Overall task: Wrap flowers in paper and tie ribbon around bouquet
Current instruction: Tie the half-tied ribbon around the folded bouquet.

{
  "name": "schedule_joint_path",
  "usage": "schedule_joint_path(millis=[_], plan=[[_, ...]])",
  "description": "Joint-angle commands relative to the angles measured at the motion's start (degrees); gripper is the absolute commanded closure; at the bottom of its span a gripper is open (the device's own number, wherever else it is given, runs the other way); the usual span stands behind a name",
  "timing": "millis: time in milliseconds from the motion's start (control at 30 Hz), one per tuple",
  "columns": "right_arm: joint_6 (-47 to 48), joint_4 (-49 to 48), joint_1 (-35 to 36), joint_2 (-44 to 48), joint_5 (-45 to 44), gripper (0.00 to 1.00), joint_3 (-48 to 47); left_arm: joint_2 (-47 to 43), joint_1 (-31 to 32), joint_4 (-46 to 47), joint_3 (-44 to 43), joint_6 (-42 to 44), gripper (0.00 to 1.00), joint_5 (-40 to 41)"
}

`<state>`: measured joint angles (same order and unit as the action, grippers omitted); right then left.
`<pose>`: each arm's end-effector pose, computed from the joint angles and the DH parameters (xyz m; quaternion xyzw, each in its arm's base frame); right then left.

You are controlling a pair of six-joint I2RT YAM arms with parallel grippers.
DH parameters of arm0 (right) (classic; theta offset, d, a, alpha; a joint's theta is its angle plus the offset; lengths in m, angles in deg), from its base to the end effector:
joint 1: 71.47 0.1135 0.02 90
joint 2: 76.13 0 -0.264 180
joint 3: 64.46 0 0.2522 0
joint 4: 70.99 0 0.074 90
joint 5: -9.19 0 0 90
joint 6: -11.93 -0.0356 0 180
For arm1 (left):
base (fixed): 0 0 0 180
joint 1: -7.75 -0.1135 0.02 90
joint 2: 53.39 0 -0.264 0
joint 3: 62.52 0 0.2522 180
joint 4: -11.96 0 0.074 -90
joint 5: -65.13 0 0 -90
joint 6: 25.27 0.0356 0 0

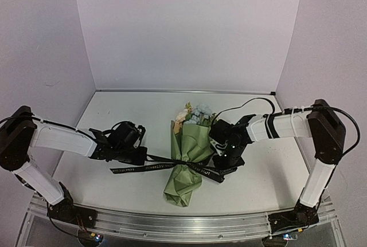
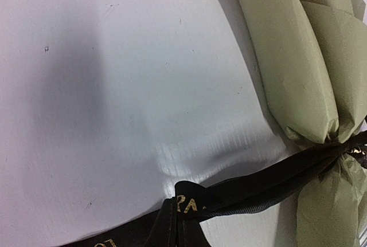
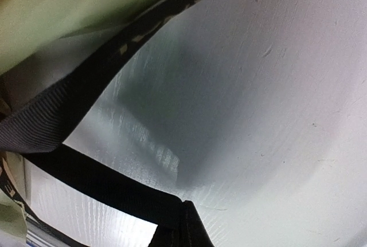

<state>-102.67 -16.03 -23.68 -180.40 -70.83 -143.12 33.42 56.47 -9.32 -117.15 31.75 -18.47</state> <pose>0.2174 0.2488 0.1528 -0.2066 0.9711 0.1183 0.0149 0.1903 -0.2107 0.1549 0.1125 0.9416 -0.1646 0.2714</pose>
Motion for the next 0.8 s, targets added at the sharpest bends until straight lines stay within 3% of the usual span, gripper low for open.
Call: schedule_joint_path(millis=[0,333,767], plan=[[2.47,11.65,-2.35,1.88,-4.65,1.00,1.64,-2.93,-2.76,-6.08,1.14,-0.99,1.00,4.27],[3.21,13.30,-3.98,3.31,-4.58,1.00,2.48,-5.90,-2.84,-6.31,6.57,-6.55,1.00,3.66],[4.36,15.32,-5.85,4.52,-5.62,1.00,3.93,-6.41,-3.57,-7.59,6.43,-8.76,1.00,5.36]])
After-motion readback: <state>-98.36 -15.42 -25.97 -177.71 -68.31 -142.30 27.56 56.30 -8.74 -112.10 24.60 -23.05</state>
